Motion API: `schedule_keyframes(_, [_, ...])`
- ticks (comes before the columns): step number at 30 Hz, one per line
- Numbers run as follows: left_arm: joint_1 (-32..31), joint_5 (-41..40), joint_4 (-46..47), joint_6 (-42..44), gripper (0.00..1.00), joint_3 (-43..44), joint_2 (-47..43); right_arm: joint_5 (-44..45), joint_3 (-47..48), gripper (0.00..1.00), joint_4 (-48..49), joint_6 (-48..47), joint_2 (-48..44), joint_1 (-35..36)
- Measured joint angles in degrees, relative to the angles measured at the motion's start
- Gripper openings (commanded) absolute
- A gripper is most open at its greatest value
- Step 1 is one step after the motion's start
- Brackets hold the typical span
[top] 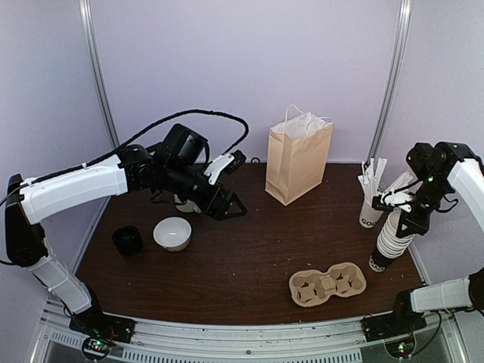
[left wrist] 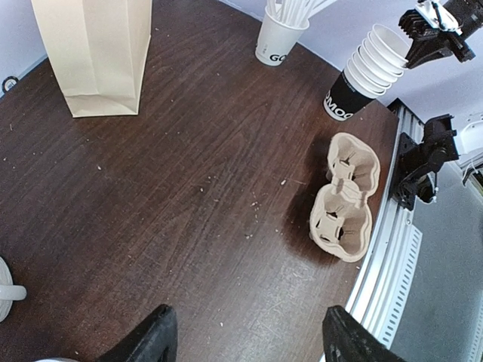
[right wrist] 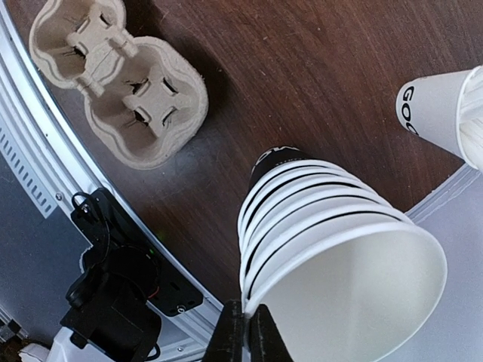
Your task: Pack the takeout coffee
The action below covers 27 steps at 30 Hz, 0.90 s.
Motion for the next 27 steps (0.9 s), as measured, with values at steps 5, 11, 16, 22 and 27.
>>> schedule_keyframes(5, [0.0, 0.0, 0.0, -0.1, 0.70, 0.0, 0.0, 0.8, 0.4, 0.00, 0.8, 0.1, 0.4, 0.0])
schedule_keyframes(11, [0.0, 0.0, 0.0, -0.1, 0.70, 0.0, 0.0, 2.5, 4.1, 0.00, -0.1, 0.0, 1.1, 0.0])
schedule_keyframes(16, [0.0, 0.0, 0.0, 0.2, 0.70, 0.0, 0.0, 3.3, 7.8, 0.00, -1.4, 0.0, 1.6, 0.0])
schedule_keyframes(22, [0.0, -0.1, 0.0, 1.0, 0.70, -0.8, 0.1, 8.5, 6.3, 0.00, -0.3, 0.3, 1.7, 0.0])
schedule_keyframes(27, [0.0, -0.2, 0.0, 1.6, 0.70, -0.8, 0.2, 12.3, 5.8, 0.00, 0.0, 1.0, 1.7, 0.0])
